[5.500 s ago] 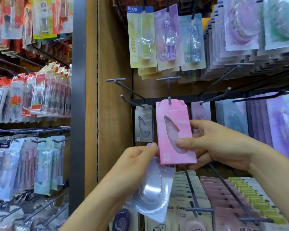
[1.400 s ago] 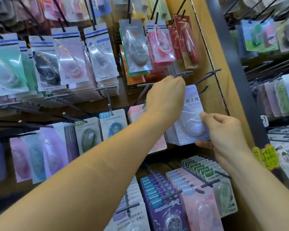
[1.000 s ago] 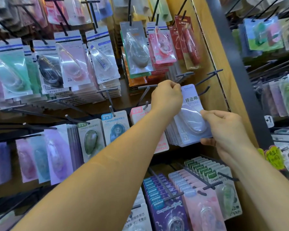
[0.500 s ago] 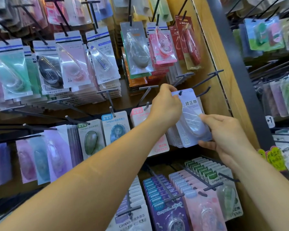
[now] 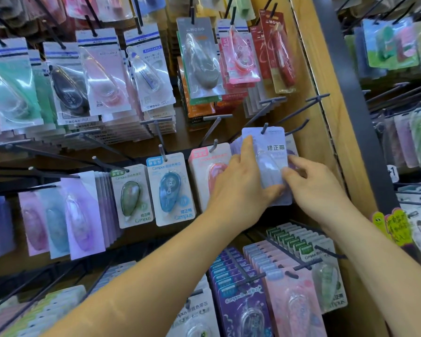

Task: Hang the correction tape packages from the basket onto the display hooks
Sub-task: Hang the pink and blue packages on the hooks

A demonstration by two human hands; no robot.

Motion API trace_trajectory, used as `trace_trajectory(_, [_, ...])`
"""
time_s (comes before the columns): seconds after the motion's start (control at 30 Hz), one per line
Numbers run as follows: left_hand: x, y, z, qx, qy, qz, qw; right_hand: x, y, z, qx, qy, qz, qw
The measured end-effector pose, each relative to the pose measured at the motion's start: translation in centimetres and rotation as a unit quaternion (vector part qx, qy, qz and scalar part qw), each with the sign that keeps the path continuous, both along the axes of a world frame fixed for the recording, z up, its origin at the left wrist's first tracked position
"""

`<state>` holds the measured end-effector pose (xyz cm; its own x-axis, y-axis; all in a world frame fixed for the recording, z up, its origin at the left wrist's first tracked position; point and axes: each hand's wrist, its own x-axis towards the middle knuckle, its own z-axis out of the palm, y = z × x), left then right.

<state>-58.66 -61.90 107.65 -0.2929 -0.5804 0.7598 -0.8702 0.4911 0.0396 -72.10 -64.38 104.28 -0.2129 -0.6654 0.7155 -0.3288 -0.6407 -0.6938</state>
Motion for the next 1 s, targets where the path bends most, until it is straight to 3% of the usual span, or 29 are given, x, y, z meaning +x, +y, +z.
trace_trajectory(0.13, [-0.8,-0.4,-0.3,-0.035,-0.021,0.056,0.998,0.1,0.0,-0.6,0.016,0.010,0.011,1.000])
trace_trajectory(0.3, [-0.2,-0.5,-0.9,-0.041,0.010,0.021,0.999,0.1,1.0,-0.7,0.005,0.008,-0.004,1.000])
trace_trajectory(0.4, [0.4,0.4,-1.4,-0.051,0.032,-0.009,0.998,-0.3,2.3,-1.3,-0.078,0.010,-0.076,0.994])
trace_trajectory(0.5, [1.5,2.3,-2.2,-0.061,0.046,-0.022,0.997,-0.7,3.9,-2.4,-0.206,0.012,-0.168,0.964])
trace_trajectory(0.6, [3.4,4.6,-3.4,-0.084,0.058,-0.046,0.994,-0.6,5.4,-3.3,-0.221,0.033,-0.131,0.966])
trace_trajectory(0.7, [6.0,7.2,-5.5,-0.064,0.120,-0.075,0.988,0.7,7.6,-4.3,-0.195,0.068,-0.027,0.978])
trace_trajectory(0.87, [11.2,12.1,-10.7,-0.044,0.163,-0.054,0.984,4.6,11.2,-6.7,-0.148,0.194,0.097,0.965])
trace_trajectory(1.0, [16.3,17.2,-16.1,-0.020,0.109,0.053,0.992,8.8,14.3,-9.2,-0.113,0.383,0.110,0.910])
